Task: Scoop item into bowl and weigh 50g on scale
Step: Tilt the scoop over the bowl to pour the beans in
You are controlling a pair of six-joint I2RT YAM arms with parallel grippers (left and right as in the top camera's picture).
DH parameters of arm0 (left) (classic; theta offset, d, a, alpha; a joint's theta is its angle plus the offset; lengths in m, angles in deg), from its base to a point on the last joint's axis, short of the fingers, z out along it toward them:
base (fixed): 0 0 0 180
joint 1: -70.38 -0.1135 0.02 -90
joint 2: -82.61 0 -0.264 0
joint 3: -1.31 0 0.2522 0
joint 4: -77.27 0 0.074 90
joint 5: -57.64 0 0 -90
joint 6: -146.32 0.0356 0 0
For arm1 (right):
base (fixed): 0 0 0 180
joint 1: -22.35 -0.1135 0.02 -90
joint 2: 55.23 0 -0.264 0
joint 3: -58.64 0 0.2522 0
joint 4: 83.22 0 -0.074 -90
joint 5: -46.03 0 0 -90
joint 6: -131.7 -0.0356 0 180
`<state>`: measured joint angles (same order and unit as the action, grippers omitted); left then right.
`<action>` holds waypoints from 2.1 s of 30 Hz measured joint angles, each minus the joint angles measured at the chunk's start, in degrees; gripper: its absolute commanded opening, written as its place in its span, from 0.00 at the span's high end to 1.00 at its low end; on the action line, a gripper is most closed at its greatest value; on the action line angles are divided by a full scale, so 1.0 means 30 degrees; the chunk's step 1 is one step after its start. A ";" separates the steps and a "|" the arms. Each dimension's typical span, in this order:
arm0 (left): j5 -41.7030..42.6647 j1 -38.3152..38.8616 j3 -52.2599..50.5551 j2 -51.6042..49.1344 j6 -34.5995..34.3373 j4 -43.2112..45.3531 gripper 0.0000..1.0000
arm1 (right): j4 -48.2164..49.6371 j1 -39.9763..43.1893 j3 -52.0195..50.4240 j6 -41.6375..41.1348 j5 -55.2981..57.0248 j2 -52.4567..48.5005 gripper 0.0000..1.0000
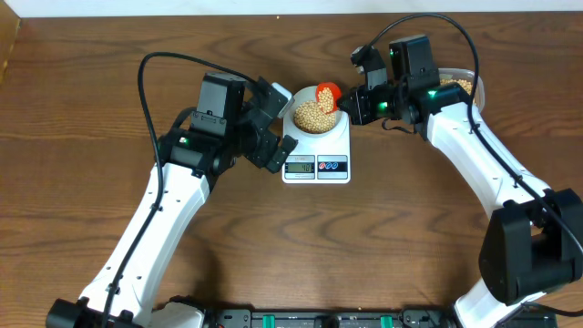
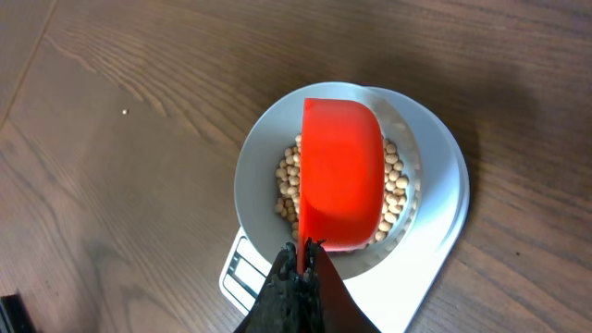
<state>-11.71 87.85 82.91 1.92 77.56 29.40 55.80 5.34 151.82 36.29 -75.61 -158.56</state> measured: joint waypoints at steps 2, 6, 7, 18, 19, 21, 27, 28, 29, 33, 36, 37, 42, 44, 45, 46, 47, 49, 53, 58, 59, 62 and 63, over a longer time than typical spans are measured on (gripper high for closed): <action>0.0000 0.0000 0.0000 0.0000 0.0000 0.0000 0.02 | 0.0000 0.0000 0.0000 0.0146 0.0000 0.0000 0.99; 0.0000 0.0000 0.0000 0.0000 0.0000 -0.0007 0.02 | 0.0000 0.0000 0.0000 0.0459 0.0007 0.0007 0.99; 0.0000 0.0000 0.0000 0.0000 0.0000 0.0000 0.02 | -0.0007 0.0000 0.0000 0.0495 0.0007 0.0007 0.99; 0.0000 0.0000 0.0000 0.0000 0.0000 0.0000 0.02 | -0.0087 0.0000 0.0000 0.1035 0.0007 0.0000 0.99; 0.0000 0.0000 0.0000 0.0000 0.0000 0.0000 0.02 | -0.0197 0.0000 0.0000 0.1042 0.0007 0.0000 0.99; 0.0000 0.0000 0.0000 0.0000 0.0000 0.0000 0.02 | -0.0270 -0.0015 0.0000 0.1042 0.0087 0.0007 0.99; 0.0000 0.0000 0.0000 0.0000 0.0000 0.0000 0.02 | -0.0160 -0.0153 0.0000 0.1035 0.0219 0.0007 0.99; 0.0000 0.0000 0.0000 0.0000 0.0000 0.0000 0.02 | -0.0153 -0.0204 0.0000 0.1035 0.0284 0.0000 0.99; 0.0000 0.0000 0.0000 0.0000 0.0000 0.0000 0.02 | -0.0102 -0.0270 0.0000 0.1035 0.0364 0.0007 0.99; 0.0000 0.0000 0.0000 0.0000 0.0000 0.0000 0.02 | 0.0007 -0.0335 0.0000 0.1035 0.0488 0.0007 0.99; 0.0000 0.0000 0.0000 0.0000 0.0000 0.0000 0.02 | 0.0007 -0.0328 0.0000 0.1027 0.0517 0.0007 0.99; 0.0000 0.0000 0.0000 0.0000 0.0000 0.0000 0.02 | 0.0007 -0.0328 0.0000 0.1020 0.0517 0.0007 0.99; 0.0000 0.0000 0.0000 0.0000 0.0000 0.0000 0.02 | 0.0007 -0.0328 0.0000 0.0430 0.0503 0.0000 0.99; 0.0000 0.0000 0.0000 0.0000 0.0000 0.0000 0.02 | 0.0015 -0.0313 0.0000 0.0066 0.0379 0.0007 0.99; 0.0000 0.0000 0.0000 0.0000 0.0000 0.0000 0.02 | 0.0007 -0.0306 0.0000 -0.0080 0.0219 0.0007 0.99; 0.0000 0.0000 0.0000 0.0000 0.0000 0.0000 0.02 | 0.0029 -0.0255 0.0000 -0.0211 0.0015 0.0000 0.99; 0.0000 0.0000 0.0000 0.0000 0.0000 -0.0007 0.02 | 0.0051 -0.0233 0.0000 -0.0321 -0.0160 0.0007 0.99; 0.0000 0.0000 0.0000 0.0000 0.0000 0.0000 0.02 | 0.0109 -0.0160 0.0000 -0.0474 -0.0408 0.0007 0.99; 0.0000 0.0000 0.0000 0.0000 0.0000 0.0000 0.02 | 0.0153 0.0066 0.0000 -0.0619 -0.0663 0.0000 0.99; 0.0000 0.0000 0.0000 0.0000 0.0000 0.0000 0.02 | 0.0153 0.0131 0.0000 -0.0670 -0.0736 0.0007 0.99; 0.0000 0.0000 0.0000 0.0000 0.0000 0.0000 0.02 | 0.0153 0.0131 0.0000 -0.0670 -0.0743 0.0007 0.99; 0.0000 0.0000 0.0000 0.0000 0.0000 0.0000 0.02 | 0.0153 0.0124 0.0000 -0.0670 -0.0750 0.0007 0.99; 0.0000 0.0000 0.0000 0.0000 0.0000 0.0000 0.02 | 0.0153 0.0131 0.0000 -0.0670 -0.0750 0.0000 0.99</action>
<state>-11.71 87.85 82.91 1.92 77.56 29.40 56.26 5.73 151.82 34.28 -77.86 -158.56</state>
